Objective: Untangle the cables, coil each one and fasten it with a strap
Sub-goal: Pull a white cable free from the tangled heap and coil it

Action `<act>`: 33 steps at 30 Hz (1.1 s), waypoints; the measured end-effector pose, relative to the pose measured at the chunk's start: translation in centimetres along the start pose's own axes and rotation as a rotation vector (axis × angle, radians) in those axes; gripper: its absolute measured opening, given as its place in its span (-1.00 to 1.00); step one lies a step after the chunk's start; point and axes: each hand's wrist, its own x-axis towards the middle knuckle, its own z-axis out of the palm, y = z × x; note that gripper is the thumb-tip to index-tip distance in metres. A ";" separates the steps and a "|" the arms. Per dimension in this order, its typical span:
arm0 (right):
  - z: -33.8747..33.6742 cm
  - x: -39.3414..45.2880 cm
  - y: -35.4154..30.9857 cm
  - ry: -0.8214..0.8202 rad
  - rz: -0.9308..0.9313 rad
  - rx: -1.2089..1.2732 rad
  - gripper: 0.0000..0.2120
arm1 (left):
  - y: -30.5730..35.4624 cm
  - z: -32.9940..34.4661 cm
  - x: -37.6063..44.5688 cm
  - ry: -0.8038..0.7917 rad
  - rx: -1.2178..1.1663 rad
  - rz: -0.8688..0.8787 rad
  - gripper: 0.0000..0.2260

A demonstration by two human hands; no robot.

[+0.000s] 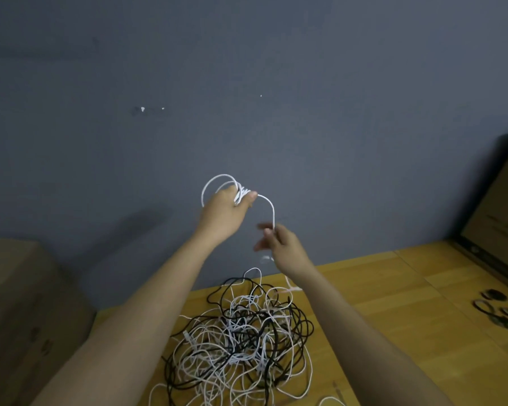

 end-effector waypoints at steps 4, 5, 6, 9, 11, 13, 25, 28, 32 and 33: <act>-1.3 -0.1 0.8 0.189 -0.114 0.033 -0.75 | -0.5 -2.8 -1.5 -0.322 -0.389 -0.046 -0.72; -1.9 0.1 0.2 0.272 -0.206 -0.030 -0.76 | -0.6 -3.2 -2.2 -0.440 -0.389 -0.041 -0.72; -2.4 0.6 -0.6 0.343 -0.295 -0.084 -0.76 | -0.6 -3.5 -2.8 -0.545 -0.378 -0.041 -0.70; -3.1 2.3 -3.4 0.419 -0.426 -0.169 -0.76 | 0.0 -4.1 -4.3 -0.779 -0.460 -0.090 -0.64; -2.3 3.0 -4.0 0.325 -0.367 -0.112 -0.78 | 0.6 -4.2 -5.0 -0.838 -0.622 -0.107 -0.65; -0.6 2.8 -2.9 0.151 -0.246 -0.062 -0.74 | 1.2 -4.1 -5.4 -0.748 -0.848 -0.127 -0.68; 6.0 -4.4 6.6 -0.258 -0.300 -0.587 -0.80 | -4.2 1.0 -4.3 -0.035 -0.420 -0.192 -0.80; 4.6 -4.7 6.8 -0.184 -0.484 -0.649 -0.80 | -6.2 1.5 -5.0 -0.317 0.116 -0.152 -0.74; 2.1 -3.7 6.9 -0.082 -0.517 -0.573 -0.86 | -6.3 1.7 -6.3 -0.631 0.312 -0.060 -0.49; 1.2 -3.3 6.8 -0.042 -0.528 -0.592 -0.86 | -6.1 1.9 -6.7 -0.672 0.294 -0.039 -0.46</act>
